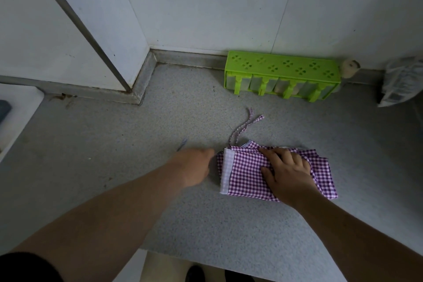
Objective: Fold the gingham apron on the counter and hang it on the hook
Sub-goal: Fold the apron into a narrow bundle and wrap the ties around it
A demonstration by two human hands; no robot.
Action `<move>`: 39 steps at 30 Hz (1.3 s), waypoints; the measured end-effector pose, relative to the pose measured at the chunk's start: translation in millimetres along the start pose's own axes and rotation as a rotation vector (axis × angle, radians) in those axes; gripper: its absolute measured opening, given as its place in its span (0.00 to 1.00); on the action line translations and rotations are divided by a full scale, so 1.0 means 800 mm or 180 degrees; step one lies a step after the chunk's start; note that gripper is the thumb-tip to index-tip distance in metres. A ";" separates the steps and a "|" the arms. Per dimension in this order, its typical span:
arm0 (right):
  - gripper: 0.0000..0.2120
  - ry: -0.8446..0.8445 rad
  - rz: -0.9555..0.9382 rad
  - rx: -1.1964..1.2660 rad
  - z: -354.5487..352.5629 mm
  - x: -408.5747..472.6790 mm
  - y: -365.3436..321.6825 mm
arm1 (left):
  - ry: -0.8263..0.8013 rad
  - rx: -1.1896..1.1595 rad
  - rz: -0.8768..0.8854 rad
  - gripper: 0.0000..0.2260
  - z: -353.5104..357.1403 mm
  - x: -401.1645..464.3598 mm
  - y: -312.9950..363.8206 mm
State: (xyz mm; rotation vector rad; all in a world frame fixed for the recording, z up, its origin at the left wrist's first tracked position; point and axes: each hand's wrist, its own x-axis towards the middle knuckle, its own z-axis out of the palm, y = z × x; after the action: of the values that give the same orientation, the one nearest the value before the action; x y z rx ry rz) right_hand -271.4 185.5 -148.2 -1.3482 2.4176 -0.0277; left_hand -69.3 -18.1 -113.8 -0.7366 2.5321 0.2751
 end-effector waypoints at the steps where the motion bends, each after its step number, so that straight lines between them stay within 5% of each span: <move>1: 0.27 -0.0007 -0.0008 0.0001 -0.001 0.000 0.000 | -0.0021 0.0096 -0.0043 0.14 -0.004 0.000 -0.006; 5: 0.27 -0.0033 -0.0038 -0.0005 -0.003 -0.001 0.001 | 0.0011 0.0669 -0.0137 0.12 -0.022 0.005 -0.036; 9: 0.27 -0.0084 -0.0026 0.0018 -0.004 0.001 0.000 | -0.0125 0.0273 -0.0744 0.11 -0.035 0.014 -0.071; 13: 0.27 -0.0082 -0.0029 0.0008 -0.004 0.001 -0.001 | -0.0459 0.0331 -0.1138 0.22 -0.042 0.013 -0.083; 15: 0.27 -0.0069 -0.0027 0.0003 -0.005 0.000 -0.002 | 0.0041 0.0213 -0.0806 0.27 -0.047 0.005 -0.065; 17: 0.27 -0.0062 -0.0041 -0.0014 -0.007 0.000 -0.003 | 0.0731 0.0159 0.0211 0.27 -0.047 0.001 -0.027; 20: 0.26 0.0088 -0.0154 -0.0077 -0.013 0.003 -0.004 | 0.0689 0.0117 0.1381 0.29 -0.030 0.010 0.046; 27: 0.18 0.0437 -0.0617 -0.0062 -0.010 0.020 -0.002 | 0.0702 -0.0030 0.0835 0.28 0.022 0.035 0.105; 39: 0.13 0.0465 -0.0264 0.0126 0.002 0.038 -0.019 | 0.0719 -0.0145 0.0435 0.22 0.019 0.035 0.092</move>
State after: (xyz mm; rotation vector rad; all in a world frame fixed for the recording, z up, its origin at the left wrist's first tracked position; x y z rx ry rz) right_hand -272.7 152.8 -156.3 -1.4749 2.4635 -0.2014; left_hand -124.6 35.6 -137.2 -0.6439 2.8049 0.3119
